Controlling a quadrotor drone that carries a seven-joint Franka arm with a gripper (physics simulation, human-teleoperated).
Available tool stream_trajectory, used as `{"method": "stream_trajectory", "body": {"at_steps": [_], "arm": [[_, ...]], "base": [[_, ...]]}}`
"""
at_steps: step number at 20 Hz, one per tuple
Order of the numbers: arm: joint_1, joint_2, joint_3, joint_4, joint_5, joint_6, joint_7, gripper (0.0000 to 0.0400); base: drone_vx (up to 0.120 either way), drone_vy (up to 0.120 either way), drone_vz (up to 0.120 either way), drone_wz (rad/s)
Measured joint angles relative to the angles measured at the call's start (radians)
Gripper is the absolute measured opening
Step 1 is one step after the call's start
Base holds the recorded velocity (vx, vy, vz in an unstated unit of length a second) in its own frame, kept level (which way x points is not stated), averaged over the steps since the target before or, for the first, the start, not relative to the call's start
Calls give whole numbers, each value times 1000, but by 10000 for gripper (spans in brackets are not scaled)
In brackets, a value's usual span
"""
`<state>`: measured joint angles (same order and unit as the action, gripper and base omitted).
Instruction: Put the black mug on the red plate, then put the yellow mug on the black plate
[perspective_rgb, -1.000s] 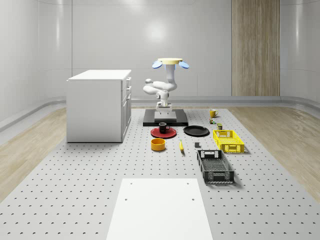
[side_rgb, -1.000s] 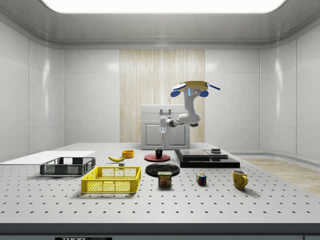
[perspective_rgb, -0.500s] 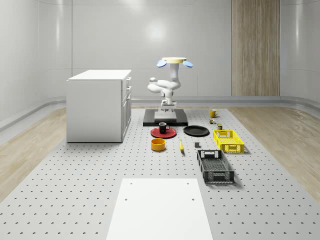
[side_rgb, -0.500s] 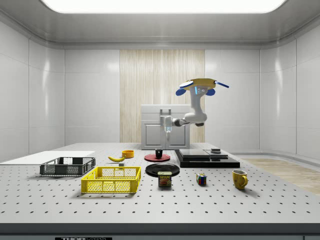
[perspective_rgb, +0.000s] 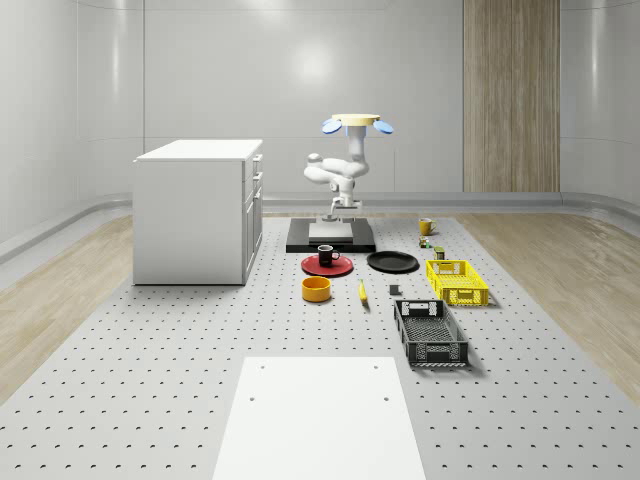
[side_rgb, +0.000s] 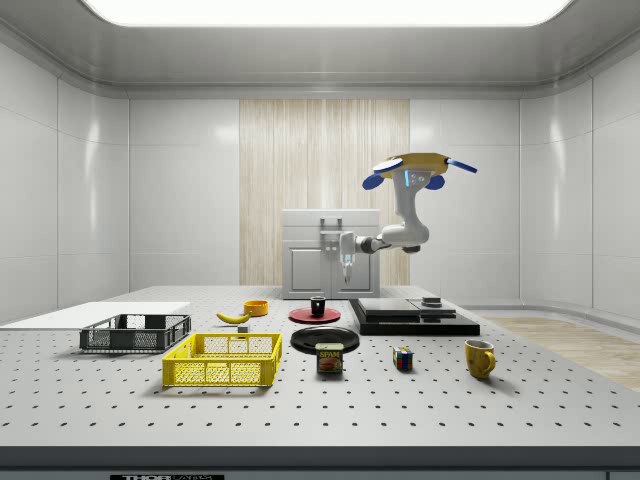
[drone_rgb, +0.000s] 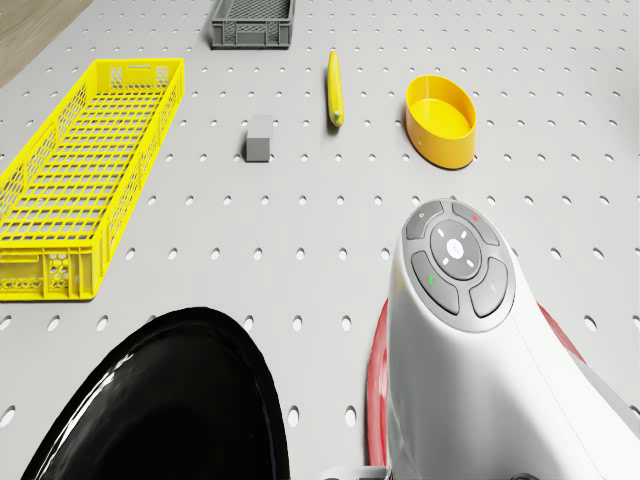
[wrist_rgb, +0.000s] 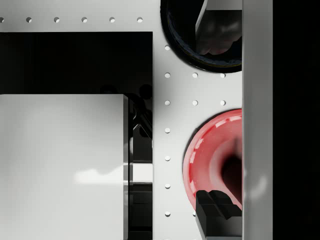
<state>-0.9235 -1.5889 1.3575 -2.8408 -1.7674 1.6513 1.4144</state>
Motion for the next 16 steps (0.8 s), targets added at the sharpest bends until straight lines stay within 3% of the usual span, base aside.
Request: {"method": "stream_trajectory", "body": {"at_steps": [16], "arm": [[-1,-3,0,0,1,3,1,400]], "base": [[-120,120,0,0]]}}
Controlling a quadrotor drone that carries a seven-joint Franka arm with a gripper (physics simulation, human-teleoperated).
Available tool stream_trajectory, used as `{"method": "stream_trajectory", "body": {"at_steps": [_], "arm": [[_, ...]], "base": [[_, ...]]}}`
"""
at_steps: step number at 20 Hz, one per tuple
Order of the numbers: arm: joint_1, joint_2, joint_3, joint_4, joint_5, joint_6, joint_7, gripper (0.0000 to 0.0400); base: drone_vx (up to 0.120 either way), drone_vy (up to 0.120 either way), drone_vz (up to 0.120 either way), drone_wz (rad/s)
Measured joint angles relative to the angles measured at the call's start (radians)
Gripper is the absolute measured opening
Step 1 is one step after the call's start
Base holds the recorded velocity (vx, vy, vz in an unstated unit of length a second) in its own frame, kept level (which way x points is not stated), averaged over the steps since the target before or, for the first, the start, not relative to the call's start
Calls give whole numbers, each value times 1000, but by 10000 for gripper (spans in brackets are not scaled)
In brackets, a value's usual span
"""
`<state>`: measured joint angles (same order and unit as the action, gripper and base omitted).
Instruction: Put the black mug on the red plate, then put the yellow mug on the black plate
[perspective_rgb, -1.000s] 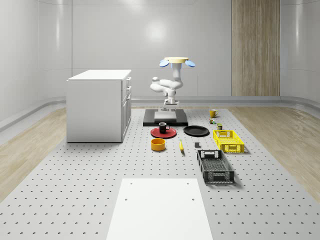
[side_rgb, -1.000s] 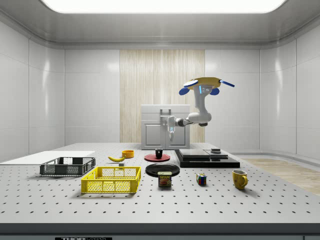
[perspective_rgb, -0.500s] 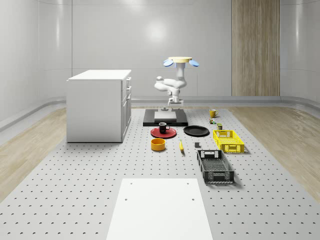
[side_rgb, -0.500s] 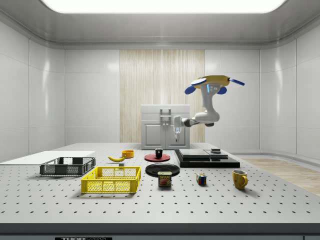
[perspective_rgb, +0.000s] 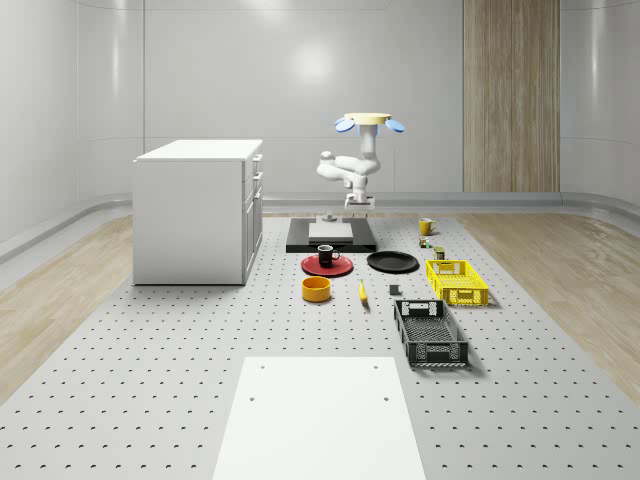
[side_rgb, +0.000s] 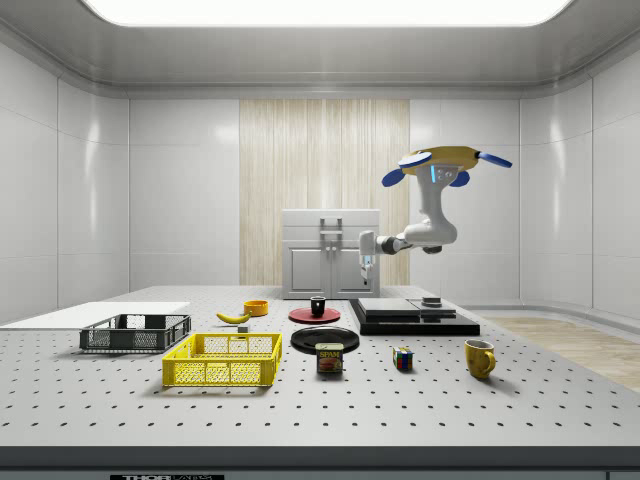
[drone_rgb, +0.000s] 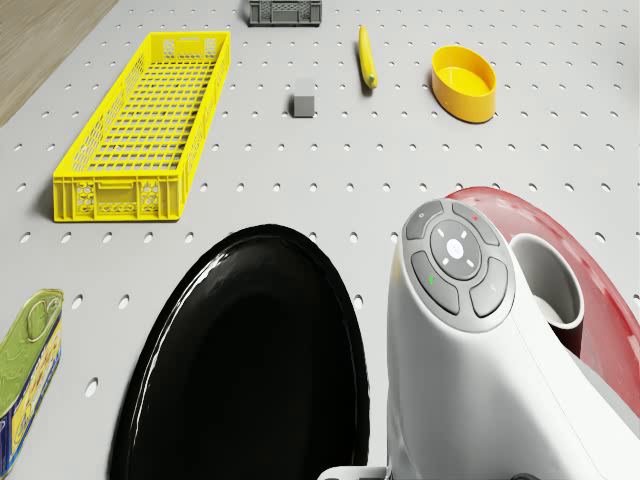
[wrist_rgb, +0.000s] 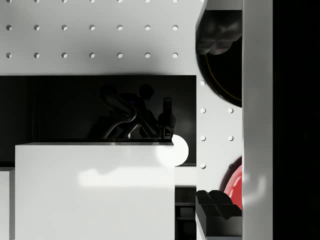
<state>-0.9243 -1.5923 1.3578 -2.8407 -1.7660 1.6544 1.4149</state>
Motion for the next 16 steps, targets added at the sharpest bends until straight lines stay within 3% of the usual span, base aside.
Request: {"method": "stream_trajectory", "body": {"at_steps": [16], "arm": [[0,-2,0,0,1,2,0,400]], "base": [[-120,120,0,0]]}}
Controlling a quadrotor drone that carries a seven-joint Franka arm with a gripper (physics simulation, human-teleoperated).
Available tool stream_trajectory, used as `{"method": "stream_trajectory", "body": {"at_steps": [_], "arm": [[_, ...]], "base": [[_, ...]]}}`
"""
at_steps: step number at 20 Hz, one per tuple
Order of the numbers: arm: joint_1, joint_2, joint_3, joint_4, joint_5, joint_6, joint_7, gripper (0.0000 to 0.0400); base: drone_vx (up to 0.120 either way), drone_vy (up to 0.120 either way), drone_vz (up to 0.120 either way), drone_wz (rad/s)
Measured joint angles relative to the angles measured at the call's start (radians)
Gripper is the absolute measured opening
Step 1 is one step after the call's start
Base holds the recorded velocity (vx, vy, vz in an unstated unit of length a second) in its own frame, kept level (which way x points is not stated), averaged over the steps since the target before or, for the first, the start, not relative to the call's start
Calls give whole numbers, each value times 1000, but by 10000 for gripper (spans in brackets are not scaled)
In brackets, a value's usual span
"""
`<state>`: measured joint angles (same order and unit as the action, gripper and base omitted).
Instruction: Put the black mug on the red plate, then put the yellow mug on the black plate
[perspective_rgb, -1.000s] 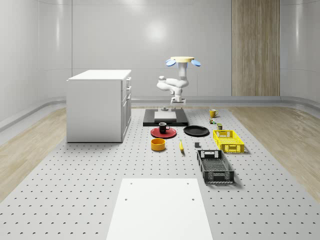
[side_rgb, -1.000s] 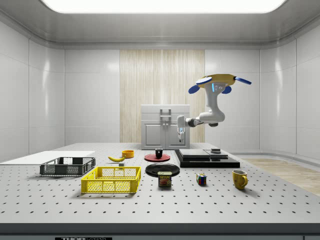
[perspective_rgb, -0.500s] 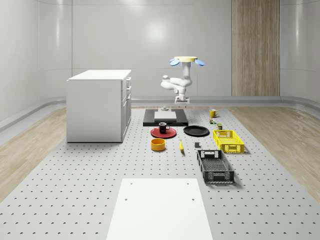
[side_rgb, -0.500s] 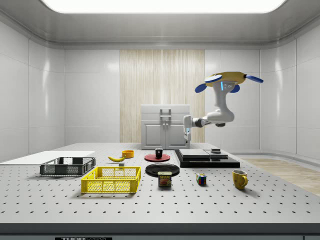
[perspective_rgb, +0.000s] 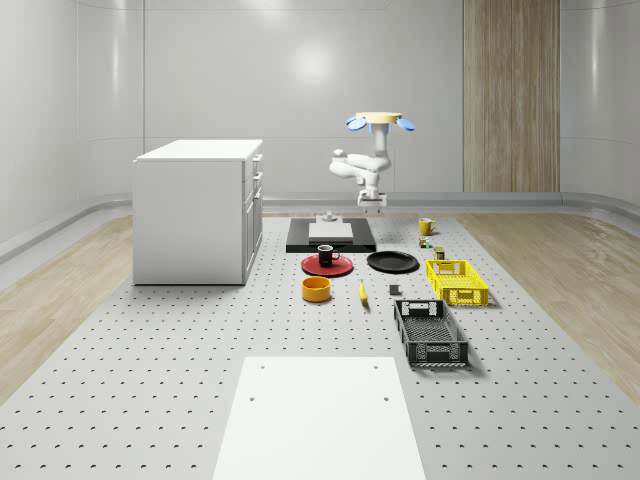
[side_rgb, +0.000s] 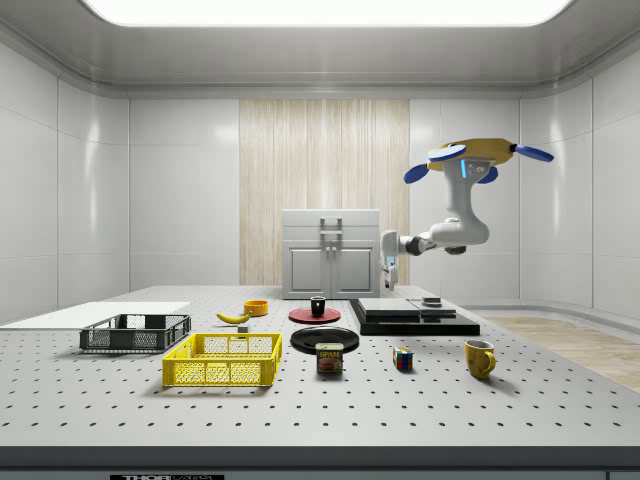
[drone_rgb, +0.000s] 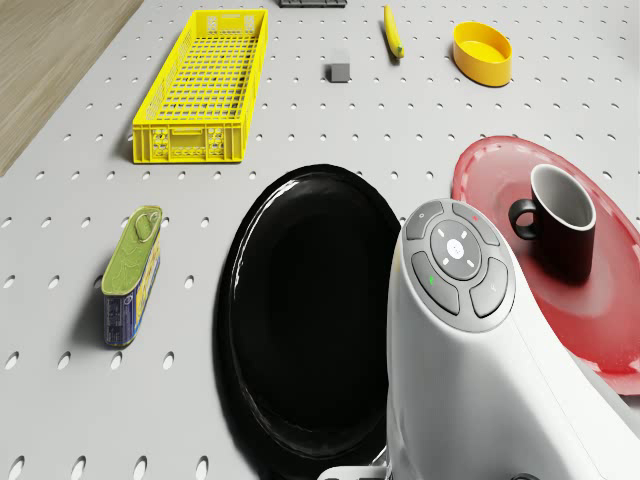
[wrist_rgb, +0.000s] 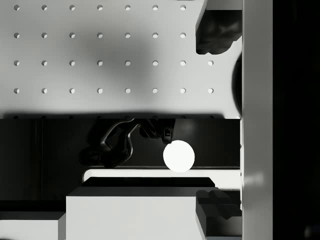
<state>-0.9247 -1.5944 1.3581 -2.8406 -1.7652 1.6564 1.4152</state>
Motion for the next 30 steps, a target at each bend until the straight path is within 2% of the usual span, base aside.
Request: {"method": "stream_trajectory", "body": {"at_steps": [30], "arm": [[0,-2,0,0,1,2,0,400]], "base": [[-120,120,0,0]]}}
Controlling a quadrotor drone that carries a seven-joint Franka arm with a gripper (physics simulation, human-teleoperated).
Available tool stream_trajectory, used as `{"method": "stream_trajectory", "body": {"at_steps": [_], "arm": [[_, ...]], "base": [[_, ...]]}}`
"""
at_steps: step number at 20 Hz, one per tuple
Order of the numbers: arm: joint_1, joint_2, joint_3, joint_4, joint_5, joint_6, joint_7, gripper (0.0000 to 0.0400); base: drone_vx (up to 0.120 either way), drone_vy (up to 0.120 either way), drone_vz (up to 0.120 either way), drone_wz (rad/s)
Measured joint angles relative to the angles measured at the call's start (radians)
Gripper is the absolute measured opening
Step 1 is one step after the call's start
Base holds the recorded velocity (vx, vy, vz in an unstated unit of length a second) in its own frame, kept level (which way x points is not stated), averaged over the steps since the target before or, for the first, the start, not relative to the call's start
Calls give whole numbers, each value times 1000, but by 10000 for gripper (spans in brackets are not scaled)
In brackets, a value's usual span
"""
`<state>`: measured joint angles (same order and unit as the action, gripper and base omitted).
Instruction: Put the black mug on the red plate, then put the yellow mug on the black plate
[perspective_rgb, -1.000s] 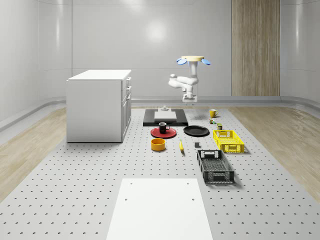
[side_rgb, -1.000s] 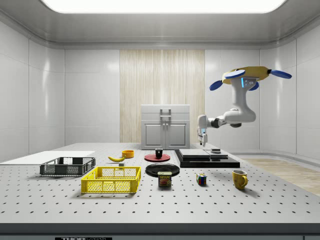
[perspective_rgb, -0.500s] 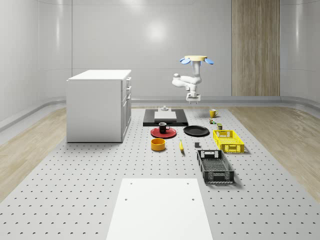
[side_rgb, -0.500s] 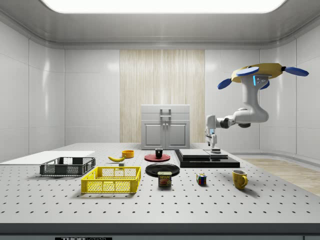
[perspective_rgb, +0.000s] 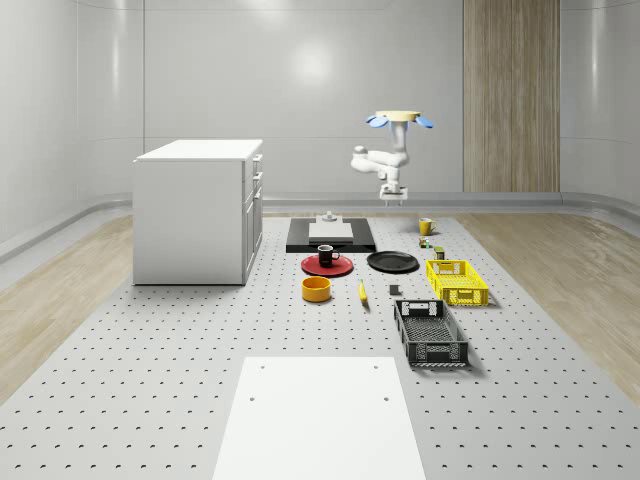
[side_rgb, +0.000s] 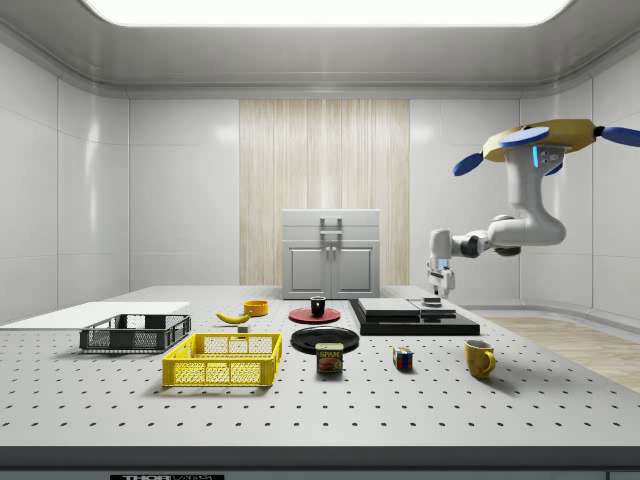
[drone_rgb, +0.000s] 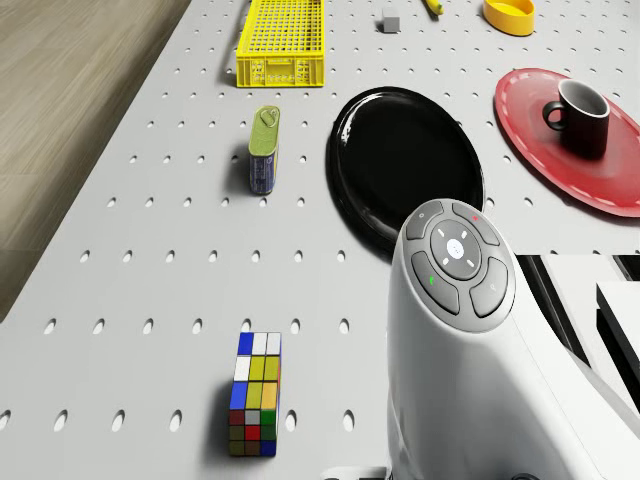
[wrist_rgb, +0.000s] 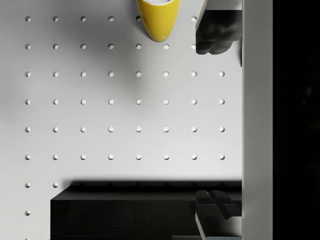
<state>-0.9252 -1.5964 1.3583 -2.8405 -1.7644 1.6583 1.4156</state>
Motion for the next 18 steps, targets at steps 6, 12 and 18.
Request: {"method": "stream_trajectory", "body": {"at_steps": [6,12,18], "arm": [[0,0,0,0,0,0,0,400],[0,0,0,0,0,0,0,400],[0,-1,0,0,0,1,0,400]], "base": [[-120,120,0,0],[-53,120,0,0],[0,120,-120,0]]}}
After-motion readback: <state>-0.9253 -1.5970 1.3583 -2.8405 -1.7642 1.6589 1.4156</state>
